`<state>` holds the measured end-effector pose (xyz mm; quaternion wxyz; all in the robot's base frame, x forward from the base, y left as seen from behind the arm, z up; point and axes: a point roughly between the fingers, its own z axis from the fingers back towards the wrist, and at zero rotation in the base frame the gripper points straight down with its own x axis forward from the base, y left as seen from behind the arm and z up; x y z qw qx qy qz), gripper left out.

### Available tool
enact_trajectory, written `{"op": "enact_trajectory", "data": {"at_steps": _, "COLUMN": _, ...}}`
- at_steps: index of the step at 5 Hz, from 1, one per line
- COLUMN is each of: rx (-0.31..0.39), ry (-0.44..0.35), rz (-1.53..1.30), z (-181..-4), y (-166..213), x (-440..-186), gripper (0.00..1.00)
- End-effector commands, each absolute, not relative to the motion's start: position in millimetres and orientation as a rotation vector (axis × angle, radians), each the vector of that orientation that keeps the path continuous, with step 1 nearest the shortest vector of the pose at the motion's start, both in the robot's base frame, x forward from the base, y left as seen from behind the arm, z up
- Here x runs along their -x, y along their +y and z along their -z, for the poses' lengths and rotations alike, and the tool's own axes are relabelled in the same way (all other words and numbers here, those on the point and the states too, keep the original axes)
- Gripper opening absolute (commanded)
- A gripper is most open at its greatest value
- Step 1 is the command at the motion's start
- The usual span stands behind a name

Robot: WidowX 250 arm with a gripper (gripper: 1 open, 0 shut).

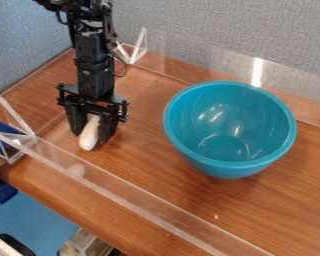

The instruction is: Put the mushroom in the blue bowl

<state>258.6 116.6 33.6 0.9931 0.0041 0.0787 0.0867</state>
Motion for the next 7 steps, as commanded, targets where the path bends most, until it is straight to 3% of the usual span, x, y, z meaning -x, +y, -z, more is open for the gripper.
{"op": "enact_trajectory", "data": {"at_steps": 1, "rx": -0.033, "ry": 0.072, "rz": -0.161, "z": -61.4, "y": 116, "x": -269, "gripper": 1.0}}
{"op": "enact_trajectory", "data": {"at_steps": 3, "rx": -0.031, "ry": 0.077, "rz": -0.157, "z": -55.3, "y": 117, "x": -275, "gripper": 1.0}}
{"op": "enact_trajectory", "data": {"at_steps": 4, "rx": -0.032, "ry": 0.089, "rz": -0.157, "z": -47.4, "y": 118, "x": -278, "gripper": 0.0}}
{"op": "enact_trajectory", "data": {"at_steps": 5, "rx": -0.036, "ry": 0.085, "rz": -0.161, "z": -51.8, "y": 117, "x": -276, "gripper": 1.0}}
{"op": "enact_trajectory", "data": {"at_steps": 6, "rx": -0.038, "ry": 0.079, "rz": -0.164, "z": -57.9, "y": 116, "x": -274, "gripper": 1.0}}
{"op": "enact_trajectory", "data": {"at_steps": 7, "rx": -0.036, "ry": 0.079, "rz": -0.159, "z": -56.5, "y": 116, "x": -275, "gripper": 0.0}}
